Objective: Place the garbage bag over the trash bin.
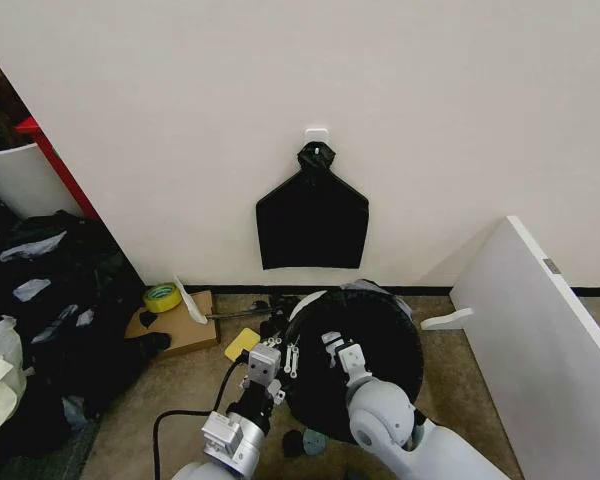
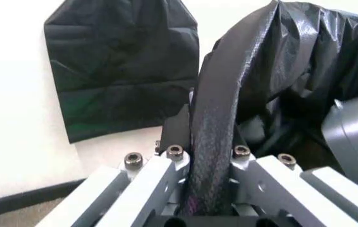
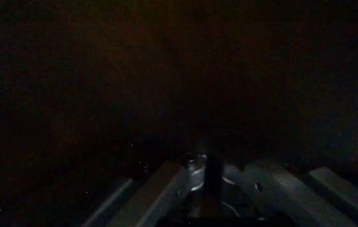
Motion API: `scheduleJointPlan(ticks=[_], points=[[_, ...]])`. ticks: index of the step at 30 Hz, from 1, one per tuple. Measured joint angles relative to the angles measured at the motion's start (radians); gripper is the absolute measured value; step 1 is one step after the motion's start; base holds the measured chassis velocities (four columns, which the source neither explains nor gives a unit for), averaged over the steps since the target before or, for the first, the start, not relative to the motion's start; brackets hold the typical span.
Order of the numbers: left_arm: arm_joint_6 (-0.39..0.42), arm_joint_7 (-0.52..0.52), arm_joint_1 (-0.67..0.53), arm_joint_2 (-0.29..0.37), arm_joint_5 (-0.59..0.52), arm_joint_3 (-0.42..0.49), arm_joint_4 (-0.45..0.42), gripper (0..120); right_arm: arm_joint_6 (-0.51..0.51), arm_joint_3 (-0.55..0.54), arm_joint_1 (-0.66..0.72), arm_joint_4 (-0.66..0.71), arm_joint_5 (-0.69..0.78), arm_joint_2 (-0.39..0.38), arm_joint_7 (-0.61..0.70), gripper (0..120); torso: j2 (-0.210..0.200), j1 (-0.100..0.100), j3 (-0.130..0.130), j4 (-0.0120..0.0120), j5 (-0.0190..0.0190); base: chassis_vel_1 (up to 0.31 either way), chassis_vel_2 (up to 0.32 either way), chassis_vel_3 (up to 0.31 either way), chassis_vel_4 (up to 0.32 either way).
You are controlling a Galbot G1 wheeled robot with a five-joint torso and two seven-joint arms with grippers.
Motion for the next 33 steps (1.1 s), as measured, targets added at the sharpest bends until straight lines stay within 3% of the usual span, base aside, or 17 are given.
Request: scheduleJointPlan(ticks=[16, 33], points=[[0.003, 0.006, -0.018, -0.006, -0.016, -0.013, -0.002, 4, 0.001, 0.040, -0.006, 0.003, 0.012, -0.039, -0.014, 0, 0.000, 0.000, 0.000, -0.0001, 0.0000, 0.000, 0.000, 0.000, 0.000], [0.016, 0.011, -0.006, 0.011, -0.016, 0.010, -0.023, 4, 0.030, 0.041, -0.012, -0.009, -0.018, -0.032, -0.028, 0, 0.000, 0.000, 0.000, 0.0000, 0.0000, 0.000, 0.000, 0.000, 0.000]])
